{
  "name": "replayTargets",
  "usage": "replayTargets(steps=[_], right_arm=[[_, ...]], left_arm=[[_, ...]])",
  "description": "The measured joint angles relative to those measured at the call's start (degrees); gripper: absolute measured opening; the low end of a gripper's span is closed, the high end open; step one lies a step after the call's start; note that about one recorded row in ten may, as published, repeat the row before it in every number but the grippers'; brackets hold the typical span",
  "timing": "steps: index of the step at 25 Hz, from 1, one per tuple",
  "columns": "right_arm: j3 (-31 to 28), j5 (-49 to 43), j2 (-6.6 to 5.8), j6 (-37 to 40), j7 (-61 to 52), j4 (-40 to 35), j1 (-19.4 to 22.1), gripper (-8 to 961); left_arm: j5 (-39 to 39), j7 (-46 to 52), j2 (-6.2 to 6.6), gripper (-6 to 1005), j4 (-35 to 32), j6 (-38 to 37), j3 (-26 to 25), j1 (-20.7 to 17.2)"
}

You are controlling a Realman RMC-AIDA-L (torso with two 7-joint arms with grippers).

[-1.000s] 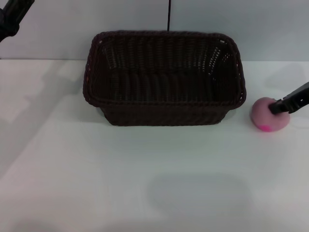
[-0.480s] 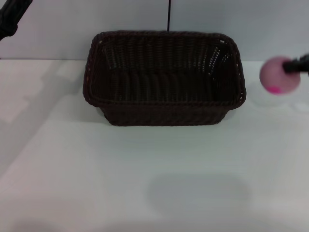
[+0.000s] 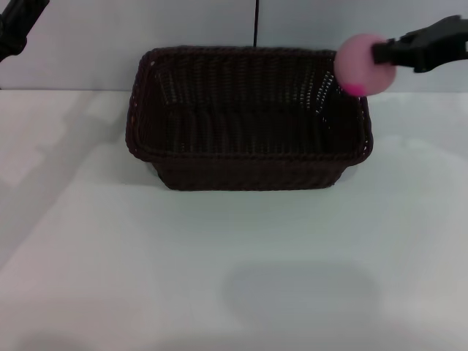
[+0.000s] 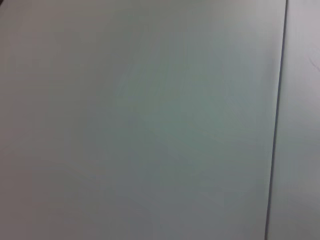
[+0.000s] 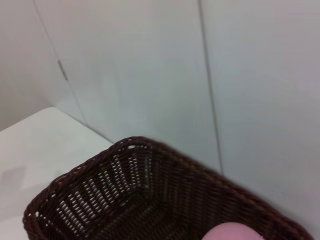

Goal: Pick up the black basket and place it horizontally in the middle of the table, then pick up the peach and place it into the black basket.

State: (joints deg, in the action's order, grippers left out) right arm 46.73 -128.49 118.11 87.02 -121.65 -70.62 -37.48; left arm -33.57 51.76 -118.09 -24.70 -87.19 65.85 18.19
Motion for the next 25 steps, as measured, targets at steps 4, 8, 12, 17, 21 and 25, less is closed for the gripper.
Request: replayTargets(steps=[4,8,12,17,21,25], right_arm=[[0.19,0.15,0.01,-0.14,0.07,0.90,-0.34,91],[0.26,0.21,0.02,-0.17,0.28,1.31,-0.34,109],[-0.06,0.29,0.11,-0.19,0.38,1.58,0.17,312],[-0.62,2.61,0.18,-0.95,0.64,1.63,1.78,468],[-1.26,12.50,0.45,-4.23,4.72,2.31,6.54,530],[-4.02,30.54,0.72,-7.44,15.93,9.97,13.30,531]], left_arm=[[0.00,0.04,-0.02,802,0.00,-0.01,-0.01,-0.20],[0.00,0.04,-0.04,802,0.00,-0.01,-0.02,-0.25],[0.00,0.05,0.02,802,0.01,-0.01,-0.03,-0.09],[0.00,0.05,0.05,801,0.08,-0.01,-0.03,-0.11],[0.00,0.05,0.05,801,0.09,-0.37,-0.12,-0.34],[0.31,-0.15,0.01,801,0.09,-0.87,-0.66,-0.79]])
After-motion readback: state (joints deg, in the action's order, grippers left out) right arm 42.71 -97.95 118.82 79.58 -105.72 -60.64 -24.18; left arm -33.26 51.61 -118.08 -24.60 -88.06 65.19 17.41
